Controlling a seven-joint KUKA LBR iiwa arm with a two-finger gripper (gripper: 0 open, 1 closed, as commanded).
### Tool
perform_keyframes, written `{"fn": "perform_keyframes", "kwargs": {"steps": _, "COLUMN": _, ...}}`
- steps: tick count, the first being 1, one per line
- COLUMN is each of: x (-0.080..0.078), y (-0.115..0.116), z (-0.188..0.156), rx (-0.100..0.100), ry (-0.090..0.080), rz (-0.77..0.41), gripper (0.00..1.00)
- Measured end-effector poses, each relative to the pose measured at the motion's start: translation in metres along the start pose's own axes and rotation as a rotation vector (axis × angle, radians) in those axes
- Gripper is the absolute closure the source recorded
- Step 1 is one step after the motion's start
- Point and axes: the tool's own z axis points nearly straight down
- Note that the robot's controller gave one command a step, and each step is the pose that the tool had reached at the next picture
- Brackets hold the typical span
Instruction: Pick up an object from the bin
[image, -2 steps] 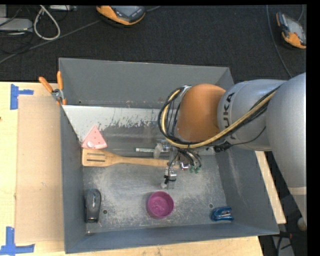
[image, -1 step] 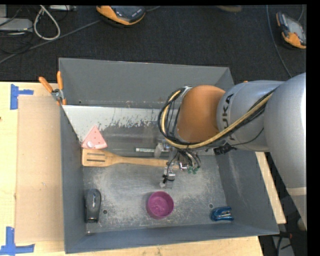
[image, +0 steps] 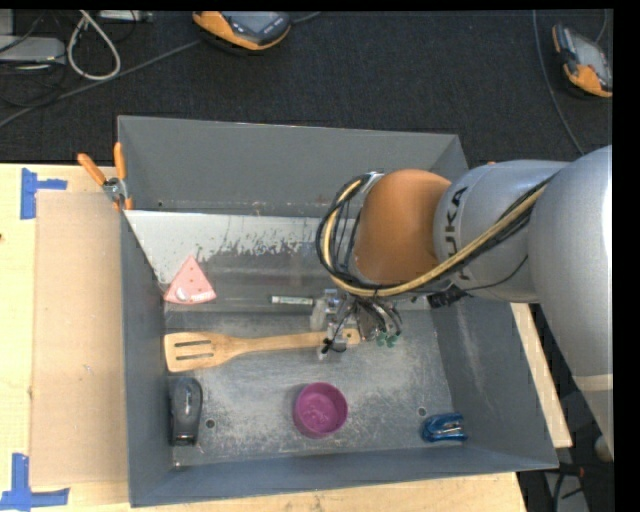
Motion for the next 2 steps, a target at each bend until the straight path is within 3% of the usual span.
{"fn": "perform_keyframes", "kwargs": {"steps": 1, "x": 0.0, "y": 0.0, "z": 0.0, "rx": 0.0, "ry": 0.001, "rz": -0.005, "gripper": 1.0}}
{"fn": "perform_keyframes", "kwargs": {"steps": 2, "x": 0.003, "y": 0.0, "z": -0.036, "rx": 0.0, "ry": 0.011, "rz": -0.004, "gripper": 1.0}}
